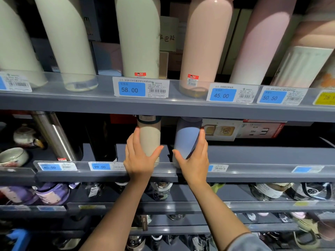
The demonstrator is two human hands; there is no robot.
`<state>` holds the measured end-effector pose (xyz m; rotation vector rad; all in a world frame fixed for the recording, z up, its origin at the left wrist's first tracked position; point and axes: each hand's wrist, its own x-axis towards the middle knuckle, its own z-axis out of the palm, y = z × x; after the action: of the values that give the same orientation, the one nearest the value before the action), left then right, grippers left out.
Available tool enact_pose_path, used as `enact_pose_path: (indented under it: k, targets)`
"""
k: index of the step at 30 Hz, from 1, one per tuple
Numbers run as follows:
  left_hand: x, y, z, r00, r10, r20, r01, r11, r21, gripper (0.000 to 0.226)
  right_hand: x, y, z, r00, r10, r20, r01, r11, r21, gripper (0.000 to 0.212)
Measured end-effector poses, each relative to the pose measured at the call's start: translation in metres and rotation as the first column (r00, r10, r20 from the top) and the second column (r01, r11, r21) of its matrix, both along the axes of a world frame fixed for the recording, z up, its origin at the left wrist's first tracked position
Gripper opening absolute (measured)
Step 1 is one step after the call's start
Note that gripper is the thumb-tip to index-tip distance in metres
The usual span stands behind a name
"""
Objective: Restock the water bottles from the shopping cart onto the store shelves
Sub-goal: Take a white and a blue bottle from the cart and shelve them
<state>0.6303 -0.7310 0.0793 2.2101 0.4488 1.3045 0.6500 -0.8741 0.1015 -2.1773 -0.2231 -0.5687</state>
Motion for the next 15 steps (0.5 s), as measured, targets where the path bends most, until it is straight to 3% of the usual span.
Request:
enact_pose_path:
  k: [15]
  targets:
    - [-0.0018,0.0008,-0.0014,0.997,0.014,-0.081,-0.017,0.999,-0.041,0.094,0.0021,-0.0003,-0.0031,0.997,0.006,-0.077,-0.005,1.000,0.006,0.101]
